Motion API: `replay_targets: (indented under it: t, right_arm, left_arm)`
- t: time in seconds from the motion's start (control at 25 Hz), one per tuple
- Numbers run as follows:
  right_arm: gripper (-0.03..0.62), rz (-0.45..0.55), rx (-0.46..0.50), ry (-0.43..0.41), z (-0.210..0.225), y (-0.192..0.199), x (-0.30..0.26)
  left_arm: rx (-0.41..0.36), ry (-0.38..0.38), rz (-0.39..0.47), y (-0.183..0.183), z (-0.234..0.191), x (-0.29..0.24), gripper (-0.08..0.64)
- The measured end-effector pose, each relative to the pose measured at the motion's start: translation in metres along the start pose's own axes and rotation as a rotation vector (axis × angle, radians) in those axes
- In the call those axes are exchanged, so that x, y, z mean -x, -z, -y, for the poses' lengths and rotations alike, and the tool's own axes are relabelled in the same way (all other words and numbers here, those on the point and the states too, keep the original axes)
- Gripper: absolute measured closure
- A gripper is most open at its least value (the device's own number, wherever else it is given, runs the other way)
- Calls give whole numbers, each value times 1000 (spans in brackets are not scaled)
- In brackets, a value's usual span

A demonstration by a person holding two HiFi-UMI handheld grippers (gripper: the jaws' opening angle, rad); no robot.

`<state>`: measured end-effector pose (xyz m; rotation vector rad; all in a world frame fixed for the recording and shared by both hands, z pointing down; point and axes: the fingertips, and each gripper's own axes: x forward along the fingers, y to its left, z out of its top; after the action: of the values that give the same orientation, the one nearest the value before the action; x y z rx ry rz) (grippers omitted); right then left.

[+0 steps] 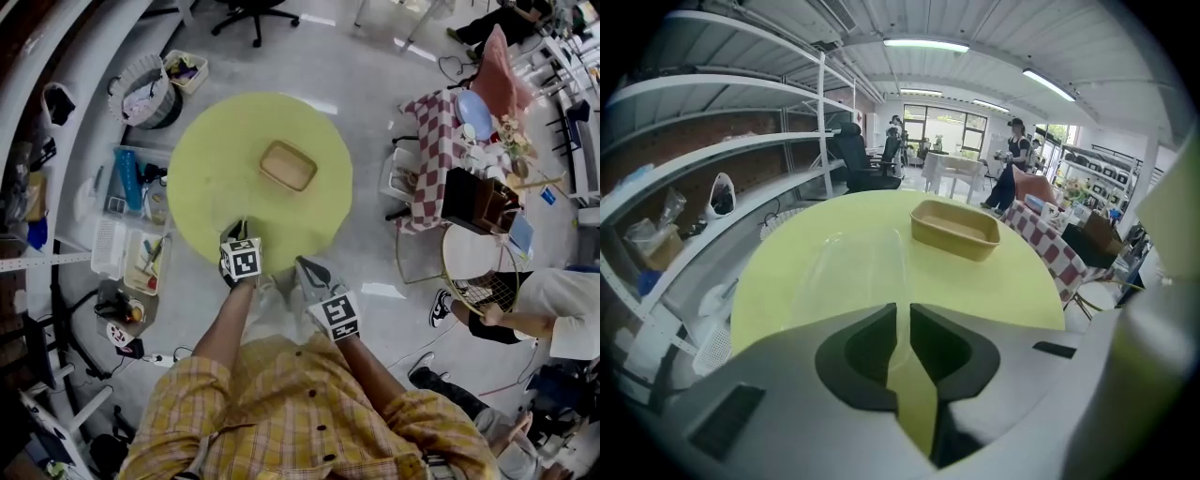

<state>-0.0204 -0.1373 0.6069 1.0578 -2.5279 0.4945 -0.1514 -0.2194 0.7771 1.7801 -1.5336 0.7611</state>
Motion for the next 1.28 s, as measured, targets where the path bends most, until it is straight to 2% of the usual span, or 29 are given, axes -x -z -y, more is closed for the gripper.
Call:
replay_targets:
  t: [0.6, 1.0, 1.28]
  right_arm:
    - [595, 52, -35, -11, -6, -15, 18]
    - [595, 81, -61, 1, -2, -22, 23]
    - [595, 98, -45, 8, 0, -33, 20]
  left_arm:
    - [-26, 1, 87, -8, 14, 46, 511]
    - [-47, 24, 149, -31, 28, 85, 511]
    - [-51, 34, 190, -43, 29, 101, 511]
